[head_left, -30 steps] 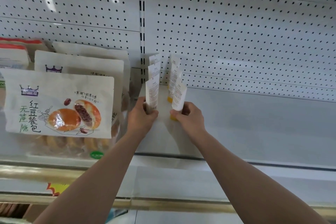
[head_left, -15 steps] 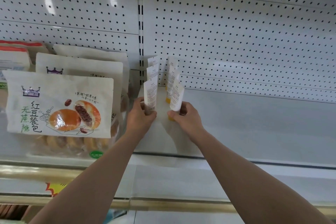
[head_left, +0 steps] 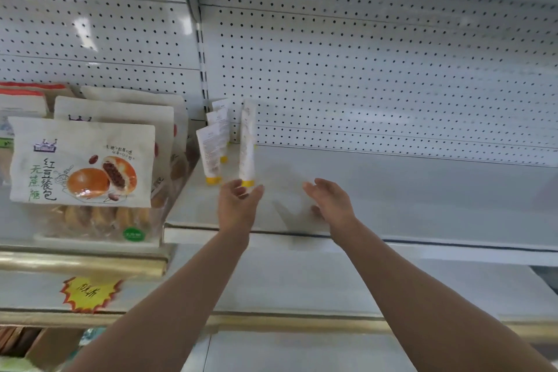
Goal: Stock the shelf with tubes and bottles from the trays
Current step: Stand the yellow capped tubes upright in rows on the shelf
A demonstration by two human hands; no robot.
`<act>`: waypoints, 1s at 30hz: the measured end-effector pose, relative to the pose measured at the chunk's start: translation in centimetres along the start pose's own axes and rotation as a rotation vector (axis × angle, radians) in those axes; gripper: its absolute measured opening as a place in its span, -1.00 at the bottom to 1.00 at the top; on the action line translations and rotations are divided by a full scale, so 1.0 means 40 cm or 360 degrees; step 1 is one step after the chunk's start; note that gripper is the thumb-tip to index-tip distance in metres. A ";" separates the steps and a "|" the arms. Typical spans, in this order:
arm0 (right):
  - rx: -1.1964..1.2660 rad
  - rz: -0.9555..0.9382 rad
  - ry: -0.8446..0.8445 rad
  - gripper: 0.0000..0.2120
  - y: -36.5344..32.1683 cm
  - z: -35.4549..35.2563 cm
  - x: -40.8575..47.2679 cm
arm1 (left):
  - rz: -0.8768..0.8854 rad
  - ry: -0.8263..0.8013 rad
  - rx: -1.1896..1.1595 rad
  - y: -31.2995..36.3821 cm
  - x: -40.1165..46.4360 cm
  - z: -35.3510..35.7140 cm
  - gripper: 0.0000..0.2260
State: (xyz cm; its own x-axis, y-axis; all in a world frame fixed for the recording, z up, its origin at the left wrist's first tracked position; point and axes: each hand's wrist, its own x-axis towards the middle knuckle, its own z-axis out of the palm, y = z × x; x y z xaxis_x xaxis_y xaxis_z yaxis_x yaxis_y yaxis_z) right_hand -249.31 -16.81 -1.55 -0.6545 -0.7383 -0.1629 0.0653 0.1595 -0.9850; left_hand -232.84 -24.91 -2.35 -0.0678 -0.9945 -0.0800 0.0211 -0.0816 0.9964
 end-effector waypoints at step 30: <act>0.0545 0.0880 0.1412 -0.58 0.519 -1.337 -0.508 | -0.1200 -0.1503 0.0604 -0.481 -1.037 1.034 -0.73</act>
State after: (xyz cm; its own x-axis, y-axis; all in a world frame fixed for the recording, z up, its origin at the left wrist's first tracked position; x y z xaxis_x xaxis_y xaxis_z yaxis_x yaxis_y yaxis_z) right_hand -274.94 36.53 -15.67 -0.7702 0.1346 -0.6234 0.6321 0.0315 -0.7742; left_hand -271.68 20.63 -17.11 -0.6249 -0.2626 -0.7352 -0.6087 -0.4258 0.6694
